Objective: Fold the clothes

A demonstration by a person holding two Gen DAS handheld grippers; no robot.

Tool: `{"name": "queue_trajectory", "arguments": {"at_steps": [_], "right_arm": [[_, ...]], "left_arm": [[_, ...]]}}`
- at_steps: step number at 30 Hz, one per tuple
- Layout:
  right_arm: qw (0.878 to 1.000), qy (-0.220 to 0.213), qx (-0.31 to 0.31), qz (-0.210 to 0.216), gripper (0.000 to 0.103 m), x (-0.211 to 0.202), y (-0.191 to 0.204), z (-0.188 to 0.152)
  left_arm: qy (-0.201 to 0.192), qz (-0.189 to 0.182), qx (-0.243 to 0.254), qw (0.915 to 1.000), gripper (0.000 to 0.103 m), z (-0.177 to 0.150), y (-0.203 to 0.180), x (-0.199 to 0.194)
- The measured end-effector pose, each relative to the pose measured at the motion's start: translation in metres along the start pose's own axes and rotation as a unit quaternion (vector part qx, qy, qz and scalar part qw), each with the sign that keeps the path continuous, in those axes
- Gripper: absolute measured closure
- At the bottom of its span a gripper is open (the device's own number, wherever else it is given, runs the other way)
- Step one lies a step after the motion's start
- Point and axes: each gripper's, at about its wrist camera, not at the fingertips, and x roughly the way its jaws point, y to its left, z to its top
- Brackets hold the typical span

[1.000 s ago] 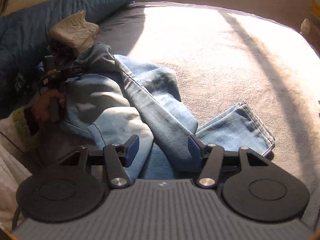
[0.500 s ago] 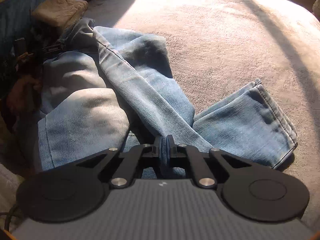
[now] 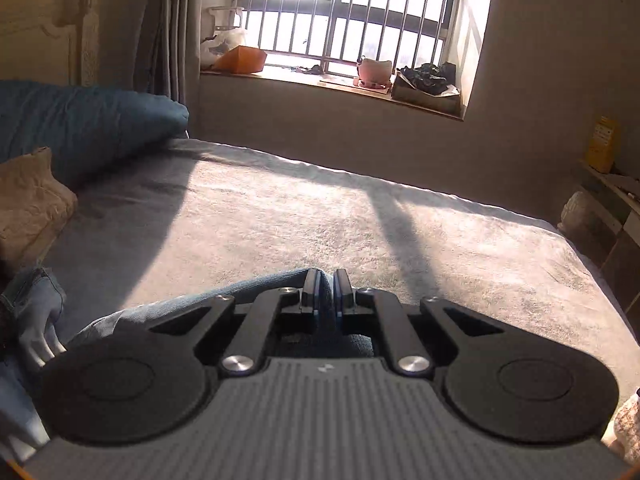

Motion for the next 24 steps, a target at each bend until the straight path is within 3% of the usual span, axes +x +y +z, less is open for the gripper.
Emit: {"name": "queue_trajectory", "arguments": {"at_steps": [2,7,8,10,12,14,16,17,18,20,21,22,23,24], "right_arm": [[0.999,0.032,0.012,-0.007,0.067,0.009,-0.003,-0.011],[0.994,0.089,0.064,-0.022,0.037,-0.021,-0.027,-0.073],[0.988,0.112,0.102,-0.030,0.031,-0.031,-0.036,-0.092],[0.960,0.169,0.219,-0.050,0.024,-0.054,-0.056,-0.145],[0.914,0.224,0.332,-0.068,0.023,-0.078,-0.077,-0.198],[0.855,0.268,0.437,-0.078,0.023,-0.100,-0.095,-0.250],[0.811,0.277,0.511,-0.061,0.024,-0.118,-0.095,-0.295],[0.795,0.273,0.539,-0.052,0.024,-0.126,-0.091,-0.312],[0.790,0.261,0.553,-0.043,0.024,-0.132,-0.085,-0.322],[0.797,0.233,0.557,-0.021,0.028,-0.136,-0.072,-0.323],[0.797,0.221,0.562,-0.005,0.035,-0.136,-0.065,-0.323],[0.791,0.212,0.573,0.018,0.051,-0.135,-0.059,-0.323],[0.790,0.207,0.576,0.035,0.058,-0.132,-0.053,-0.321],[0.796,0.206,0.567,0.042,0.064,-0.128,-0.045,-0.318]], "left_arm": [[0.000,0.000,0.000,1.0000,0.075,0.000,0.000,0.000],[0.000,0.001,0.001,1.0000,0.075,0.000,0.000,0.000],[-0.001,0.001,0.002,1.0000,0.075,0.000,0.000,0.000],[-0.001,0.002,0.002,1.0000,0.075,0.000,-0.001,0.000],[-0.001,0.002,0.003,1.0000,0.075,0.000,-0.001,0.000],[-0.001,0.003,0.004,1.0000,0.075,0.000,-0.001,0.000],[-0.002,0.003,0.005,1.0000,0.075,0.000,-0.002,0.000],[-0.003,0.003,0.006,1.0000,0.075,-0.001,-0.002,0.000],[-0.005,0.003,0.007,1.0000,0.075,-0.001,-0.002,-0.001],[-0.008,0.003,0.007,0.9999,0.075,-0.002,-0.002,-0.001],[-0.008,0.003,0.008,0.9999,0.075,-0.002,-0.002,-0.001],[-0.008,0.004,0.009,0.9999,0.075,-0.002,-0.002,0.000],[-0.009,0.004,0.010,0.9999,0.075,-0.002,-0.002,0.000],[-0.010,0.005,0.011,0.9999,0.075,-0.003,-0.003,0.000]]}}
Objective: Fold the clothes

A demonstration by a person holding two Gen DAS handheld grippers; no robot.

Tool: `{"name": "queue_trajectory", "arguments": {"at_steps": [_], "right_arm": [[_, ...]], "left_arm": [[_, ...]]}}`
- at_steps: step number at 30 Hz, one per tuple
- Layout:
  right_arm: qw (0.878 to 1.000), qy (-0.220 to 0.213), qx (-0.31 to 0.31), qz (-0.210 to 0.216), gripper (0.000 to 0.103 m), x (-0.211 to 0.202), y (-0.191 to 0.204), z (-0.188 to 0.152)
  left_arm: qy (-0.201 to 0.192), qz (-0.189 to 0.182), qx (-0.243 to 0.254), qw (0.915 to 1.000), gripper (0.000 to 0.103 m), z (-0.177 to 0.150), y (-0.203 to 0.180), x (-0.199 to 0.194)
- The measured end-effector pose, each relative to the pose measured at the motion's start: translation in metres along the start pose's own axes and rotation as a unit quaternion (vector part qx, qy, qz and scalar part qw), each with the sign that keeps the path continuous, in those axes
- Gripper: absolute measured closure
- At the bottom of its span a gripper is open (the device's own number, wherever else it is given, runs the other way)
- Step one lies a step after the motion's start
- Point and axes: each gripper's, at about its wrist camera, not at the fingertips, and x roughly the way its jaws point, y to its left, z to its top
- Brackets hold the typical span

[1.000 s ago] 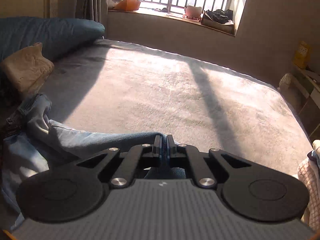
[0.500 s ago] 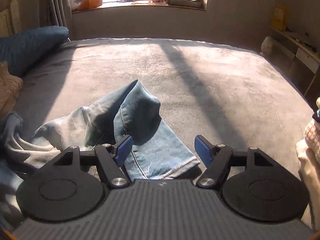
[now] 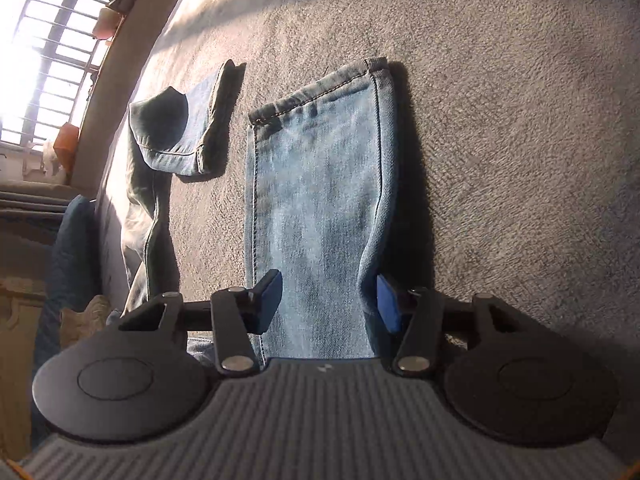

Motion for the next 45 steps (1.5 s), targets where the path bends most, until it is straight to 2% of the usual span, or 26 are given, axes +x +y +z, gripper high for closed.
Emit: {"name": "queue_trajectory", "arguments": {"at_steps": [1,2,4,8,12,15,18,20,23,24,25,26,28,29,31,35,38,41,43,45], "right_arm": [[1.000,0.001,-0.010,0.005,0.081,0.004,0.006,-0.004],[1.000,0.001,-0.019,0.010,0.092,0.007,0.012,-0.006],[0.999,-0.012,-0.029,0.022,0.098,0.009,0.023,-0.012],[0.993,-0.094,-0.058,0.044,0.101,-0.029,0.043,-0.014],[0.978,-0.189,-0.078,0.048,0.101,-0.090,0.037,-0.003],[0.971,-0.227,-0.073,0.011,0.101,-0.111,0.011,0.009],[0.969,-0.229,-0.073,-0.063,0.101,-0.097,-0.020,0.015],[0.971,-0.204,-0.062,-0.110,0.097,-0.079,-0.042,0.018],[0.980,-0.148,-0.012,-0.136,0.098,-0.063,-0.078,0.018],[0.980,-0.144,0.006,-0.138,0.096,-0.066,-0.087,0.018],[0.978,-0.160,0.027,-0.132,0.085,-0.080,-0.091,0.018],[0.975,-0.176,0.047,-0.127,0.067,-0.093,-0.094,0.017],[0.967,-0.212,0.080,-0.117,0.057,-0.120,-0.099,0.015],[0.961,-0.237,0.080,-0.114,0.056,-0.133,-0.095,0.015],[0.952,-0.280,0.074,-0.101,0.055,-0.154,-0.085,0.015],[0.954,-0.293,-0.019,-0.064,0.049,-0.145,-0.027,0.026],[0.963,-0.240,-0.114,-0.041,0.047,-0.100,0.036,0.040],[0.965,-0.174,-0.194,-0.029,0.046,-0.031,0.103,0.053],[0.959,-0.138,-0.244,-0.033,0.047,0.014,0.143,0.058],[0.943,-0.115,-0.307,-0.052,0.047,0.055,0.181,0.056]], "left_arm": [[-0.001,0.000,0.001,1.0000,0.075,0.000,0.000,0.000],[-0.003,0.001,0.002,1.0000,0.075,-0.001,0.000,0.000],[-0.004,0.001,0.003,1.0000,0.075,-0.001,0.000,-0.001],[-0.002,-0.002,0.001,1.0000,0.075,0.000,0.001,0.000],[-0.002,-0.001,0.001,1.0000,0.075,0.000,0.001,-0.001],[-0.003,-0.001,0.002,1.0000,0.075,-0.001,0.001,-0.001],[-0.004,-0.002,0.002,1.0000,0.075,-0.001,0.001,-0.001],[-0.004,-0.001,0.002,1.0000,0.075,-0.001,0.001,-0.001],[-0.003,-0.002,0.002,1.0000,0.075,-0.001,0.001,-0.001],[-0.003,-0.002,0.002,1.0000,0.075,-0.001,0.001,-0.001],[-0.003,-0.002,0.002,1.0000,0.075,0.000,0.001,-0.001],[-0.002,-0.003,0.002,1.0000,0.075,0.000,0.001,-0.001],[-0.002,-0.003,0.001,1.0000,0.075,0.001,0.001,0.000],[-0.001,-0.003,0.001,1.0000,0.075,0.001,0.001,0.000],[0.000,-0.003,0.001,1.0000,0.074,0.001,0.000,-0.001],[0.001,-0.015,-0.003,0.9999,0.070,0.001,0.003,-0.004],[0.002,-0.022,-0.008,0.9997,0.067,0.002,0.004,-0.009],[-0.001,-0.026,-0.016,0.9995,0.065,0.004,0.005,-0.017],[-0.003,-0.027,-0.029,0.9992,0.065,0.009,0.008,-0.021],[-0.006,-0.029,-0.042,0.9987,0.065,0.013,0.011,-0.026]]}}
